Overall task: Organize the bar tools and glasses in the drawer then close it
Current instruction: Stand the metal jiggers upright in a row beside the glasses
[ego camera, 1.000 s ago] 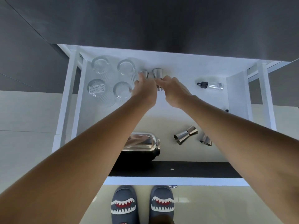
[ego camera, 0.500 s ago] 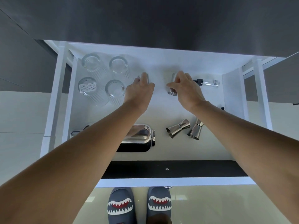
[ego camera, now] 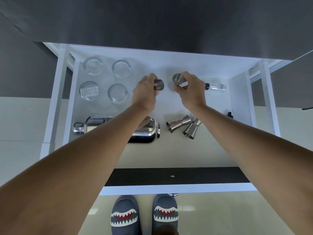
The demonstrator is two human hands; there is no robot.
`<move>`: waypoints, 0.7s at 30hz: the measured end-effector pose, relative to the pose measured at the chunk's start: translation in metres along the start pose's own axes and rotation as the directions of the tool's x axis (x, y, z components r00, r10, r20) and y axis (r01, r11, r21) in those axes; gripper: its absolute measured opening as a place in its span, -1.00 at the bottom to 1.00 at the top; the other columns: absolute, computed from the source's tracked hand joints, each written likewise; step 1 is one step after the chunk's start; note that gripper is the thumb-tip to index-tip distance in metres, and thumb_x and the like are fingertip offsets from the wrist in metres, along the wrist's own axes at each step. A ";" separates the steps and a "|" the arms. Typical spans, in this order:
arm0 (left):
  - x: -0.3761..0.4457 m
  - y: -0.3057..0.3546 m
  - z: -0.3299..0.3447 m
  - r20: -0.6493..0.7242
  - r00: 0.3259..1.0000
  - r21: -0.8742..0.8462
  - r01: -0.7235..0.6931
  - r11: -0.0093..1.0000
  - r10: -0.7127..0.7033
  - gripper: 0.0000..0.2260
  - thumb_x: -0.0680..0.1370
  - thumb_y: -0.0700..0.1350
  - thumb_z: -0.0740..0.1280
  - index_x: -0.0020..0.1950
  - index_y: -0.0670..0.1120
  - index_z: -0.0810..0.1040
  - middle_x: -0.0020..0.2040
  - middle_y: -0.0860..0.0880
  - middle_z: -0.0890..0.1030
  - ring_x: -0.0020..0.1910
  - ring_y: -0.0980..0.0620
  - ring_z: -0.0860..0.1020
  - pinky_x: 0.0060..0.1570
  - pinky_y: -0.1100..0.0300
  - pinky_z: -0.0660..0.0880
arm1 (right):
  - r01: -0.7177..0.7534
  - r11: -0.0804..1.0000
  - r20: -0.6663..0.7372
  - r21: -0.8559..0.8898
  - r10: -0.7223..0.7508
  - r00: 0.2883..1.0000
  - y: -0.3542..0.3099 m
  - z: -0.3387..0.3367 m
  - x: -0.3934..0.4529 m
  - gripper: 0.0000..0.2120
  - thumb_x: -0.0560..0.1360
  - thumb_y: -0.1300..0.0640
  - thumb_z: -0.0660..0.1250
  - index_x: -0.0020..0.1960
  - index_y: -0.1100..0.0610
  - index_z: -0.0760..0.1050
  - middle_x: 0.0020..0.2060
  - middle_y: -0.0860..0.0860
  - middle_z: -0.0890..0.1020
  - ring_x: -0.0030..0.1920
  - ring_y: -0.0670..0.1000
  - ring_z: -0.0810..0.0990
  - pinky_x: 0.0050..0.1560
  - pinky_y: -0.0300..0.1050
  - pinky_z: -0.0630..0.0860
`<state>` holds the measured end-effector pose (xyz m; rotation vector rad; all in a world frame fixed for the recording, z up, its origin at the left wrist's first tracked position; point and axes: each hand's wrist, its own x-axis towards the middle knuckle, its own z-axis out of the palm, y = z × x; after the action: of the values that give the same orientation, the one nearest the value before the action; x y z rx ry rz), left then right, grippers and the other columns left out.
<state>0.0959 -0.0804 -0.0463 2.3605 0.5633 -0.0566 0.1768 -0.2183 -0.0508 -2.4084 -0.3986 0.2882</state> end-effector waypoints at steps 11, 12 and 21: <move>0.018 0.014 -0.008 -0.044 0.943 -0.262 0.308 0.915 -0.330 -0.74 0.54 -0.25 0.27 0.23 -0.20 0.41 0.15 -0.20 0.56 0.12 -0.18 0.53 0.01 -0.03 0.53 | -0.089 0.994 0.065 0.062 0.085 0.994 -0.013 0.003 0.013 -0.76 0.40 0.17 0.43 0.07 0.14 0.58 -0.05 0.04 0.67 -0.04 0.00 0.62 0.00 -0.01 0.59; 0.019 0.016 -0.010 -0.020 0.939 -0.216 0.331 0.919 -0.343 -0.70 0.54 -0.27 0.28 0.26 -0.20 0.38 0.18 -0.20 0.54 0.15 -0.17 0.51 0.04 -0.01 0.52 | -0.099 0.993 0.074 0.063 0.094 0.993 -0.011 0.002 0.015 -0.72 0.41 0.16 0.44 0.11 0.13 0.56 -0.01 0.04 0.66 -0.01 0.00 0.61 -0.02 -0.03 0.59; -0.022 0.033 -0.005 0.069 0.997 0.172 -0.031 0.985 0.020 -0.65 0.57 -0.18 0.29 0.34 -0.17 0.35 0.30 -0.16 0.42 0.26 -0.15 0.43 0.10 0.01 0.48 | 0.280 0.949 0.193 -0.147 -0.250 0.949 0.030 -0.042 -0.040 -0.69 0.37 0.43 0.23 -0.01 0.17 0.60 -0.12 0.18 0.58 -0.20 0.15 0.58 -0.05 0.04 0.56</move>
<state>0.0893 -0.1067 -0.0177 2.5235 0.5137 -0.1788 0.1587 -0.2789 -0.0341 -2.4671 -0.8517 0.3537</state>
